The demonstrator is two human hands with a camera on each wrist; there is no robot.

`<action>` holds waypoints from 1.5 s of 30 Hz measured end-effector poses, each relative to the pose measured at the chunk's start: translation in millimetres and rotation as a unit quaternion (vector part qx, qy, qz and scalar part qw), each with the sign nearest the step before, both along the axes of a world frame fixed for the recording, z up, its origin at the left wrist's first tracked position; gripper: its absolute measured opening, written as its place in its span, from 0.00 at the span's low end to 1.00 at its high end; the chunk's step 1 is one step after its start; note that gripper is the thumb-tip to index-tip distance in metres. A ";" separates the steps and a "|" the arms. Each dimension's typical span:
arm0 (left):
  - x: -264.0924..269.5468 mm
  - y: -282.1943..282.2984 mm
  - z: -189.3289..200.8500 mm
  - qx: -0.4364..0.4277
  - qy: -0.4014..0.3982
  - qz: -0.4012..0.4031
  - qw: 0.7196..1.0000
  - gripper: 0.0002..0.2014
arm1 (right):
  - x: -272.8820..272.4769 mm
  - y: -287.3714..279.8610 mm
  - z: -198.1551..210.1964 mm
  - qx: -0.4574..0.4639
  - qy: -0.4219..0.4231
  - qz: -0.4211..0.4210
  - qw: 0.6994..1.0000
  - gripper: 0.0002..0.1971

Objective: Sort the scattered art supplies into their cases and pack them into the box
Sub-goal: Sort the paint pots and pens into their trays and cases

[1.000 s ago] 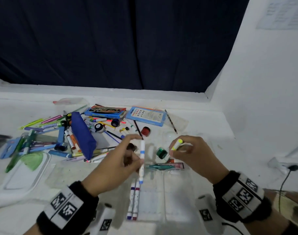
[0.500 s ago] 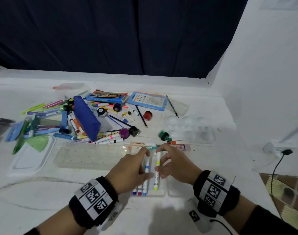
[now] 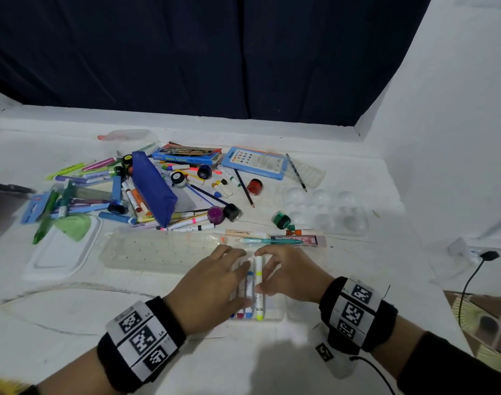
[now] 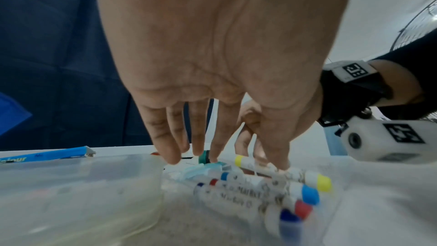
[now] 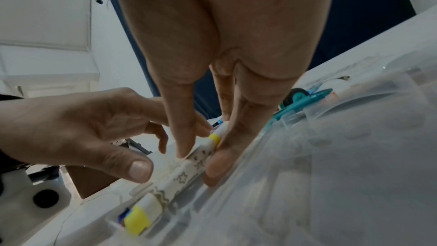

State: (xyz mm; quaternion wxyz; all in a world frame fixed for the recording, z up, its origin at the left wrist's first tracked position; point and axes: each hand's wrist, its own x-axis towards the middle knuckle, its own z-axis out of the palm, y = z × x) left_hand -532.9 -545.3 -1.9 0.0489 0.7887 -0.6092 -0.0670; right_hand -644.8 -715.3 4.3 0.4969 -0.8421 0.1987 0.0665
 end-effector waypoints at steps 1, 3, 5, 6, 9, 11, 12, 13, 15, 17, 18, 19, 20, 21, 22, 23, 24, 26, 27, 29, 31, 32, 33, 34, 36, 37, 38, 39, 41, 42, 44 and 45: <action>-0.8 2.0 -4.1 -0.003 -0.028 -0.013 1.000 0.30 | 0.4 0.5 0.2 -0.018 0.001 0.008 1.000 0.34; -2.3 5.1 -12.0 -0.004 -0.078 -0.027 0.997 0.30 | 1.5 1.1 1.3 -0.088 -0.001 0.037 0.995 0.38; -2.4 6.7 -16.5 -0.005 -0.104 -0.030 0.994 0.31 | 2.1 1.9 1.9 -0.164 -0.003 0.068 0.984 0.38; -1.9 7.1 -17.1 -0.005 -0.110 -0.029 0.994 0.31 | 1.7 2.6 1.6 -0.193 0.003 0.082 0.978 0.38; 0.3 7.5 -18.6 -0.010 -0.133 -0.035 0.990 0.30 | -0.8 6.1 -2.0 -0.247 0.026 0.115 0.962 0.40; 1.0 5.4 -19.2 -0.014 -0.145 -0.038 0.989 0.33 | -2.6 7.9 -2.7 -0.269 0.042 0.127 0.954 0.39; 1.8 4.3 -18.8 -0.014 -0.148 -0.038 0.988 0.35 | -2.4 9.7 -2.1 -0.284 0.051 0.130 0.949 0.37; 2.6 3.4 -18.7 -0.014 -0.152 -0.038 0.988 0.35 | -2.0 11.5 -1.1 -0.299 0.058 0.131 0.943 0.35; 5.7 0.9 -18.6 -0.012 -0.157 -0.038 0.987 0.35 | -0.8 15.8 1.2 -0.327 0.067 0.125 0.934 0.31; 8.2 -0.2 -18.8 -0.007 -0.151 -0.045 0.987 0.35 | -0.5 19.7 2.5 -0.346 0.076 0.121 0.927 0.31; 8.7 -0.5 -19.5 -0.003 -0.149 -0.048 0.988 0.35 | -0.3 21.6 2.9 -0.354 0.080 0.118 0.924 0.31; 8.5 -0.6 -19.7 -0.001 -0.149 -0.047 0.988 0.35 | -0.1 23.3 3.2 -0.362 0.081 0.117 0.921 0.31; 7.9 -0.2 -19.3 0.005 -0.147 -0.045 0.988 0.35 | 0.4 24.9 3.7 -0.368 0.084 0.115 0.919 0.32; 8.0 0.1 -19.7 0.009 -0.143 -0.042 0.989 0.35 | 0.9 26.3 4.4 -0.371 0.086 0.114 0.918 0.32; 8.4 0.6 -21.7 0.013 -0.138 -0.040 0.990 0.36 | 1.3 27.3 4.8 -0.370 0.090 0.112 0.918 0.33; 8.3 0.9 -22.7 0.014 -0.136 -0.038 0.990 0.36 | 1.7 27.8 5.3 -0.369 0.093 0.108 0.918 0.33; 8.2 0.8 -22.0 0.016 -0.132 -0.038 0.990 0.37 | 1.9 27.9 6.0 -0.369 0.096 0.104 0.919 0.34; 7.5 -0.7 -20.0 0.021 -0.124 -0.040 0.991 0.38 | 2.0 27.8 6.8 -0.372 0.100 0.102 0.917 0.36; 7.3 -1.0 -20.1 0.018 -0.126 -0.042 0.991 0.38 | 2.2 27.3 6.6 -0.374 0.102 0.102 0.916 0.37; 6.2 -0.7 -19.9 0.028 -0.131 -0.049 0.990 0.37 | 3.0 26.0 6.0 -0.379 0.106 0.104 0.914 0.36; 5.9 0.1 -20.2 0.044 -0.132 -0.049 0.989 0.36 | 4.6 24.8 6.6 -0.384 0.115 0.109 0.910 0.35; 6.3 -0.9 -19.9 0.045 -0.134 -0.047 0.989 0.35 | 5.7 24.3 7.5 -0.387 0.118 0.113 0.907 0.34; 6.1 -2.8 -17.2 0.042 -0.132 -0.048 0.989 0.35 | 7.0 23.8 8.5 -0.391 0.119 0.118 0.905 0.33; 5.8 -4.9 -14.3 0.040 -0.127 -0.051 0.990 0.35 | 8.4 23.6 10.4 -0.396 0.120 0.126 0.902 0.33; 5.5 -7.6 -11.4 0.056 -0.111 -0.045 0.991 0.35 | 11.8 23.2 14.5 -0.412 0.122 0.146 0.891 0.31; 5.0 -7.3 -8.8 0.062 -0.099 -0.041 0.992 0.35 | 13.9 22.8 17.0 -0.419 0.122 0.156 0.886 0.29; 5.2 -5.6 -8.7 0.064 -0.092 -0.040 0.993 0.35 | 15.5 22.5 18.7 -0.426 0.120 0.164 0.881 0.28; 5.9 -4.4 -9.3 0.058 -0.088 -0.035 0.994 0.35 | 17.3 21.5 19.9 -0.433 0.116 0.171 0.877 0.28; 7.0 -0.9 -11.7 0.054 -0.073 -0.030 0.995 0.36 | 20.5 19.6 20.8 -0.434 0.111 0.182 0.875 0.30; 7.6 0.8 -12.3 0.050 -0.065 -0.025 0.996 0.36 | 21.4 18.7 20.6 -0.431 0.109 0.185 0.877 0.30; 8.0 4.3 -9.7 0.029 -0.049 -0.003 0.998 0.33 | 22.1 15.9 19.4 -0.426 0.102 0.187 0.879 0.31; 9.5 6.9 -5.7 0.009 -0.034 0.010 0.999 0.31 | 22.0 14.6 18.4 -0.419 0.098 0.187 0.883 0.31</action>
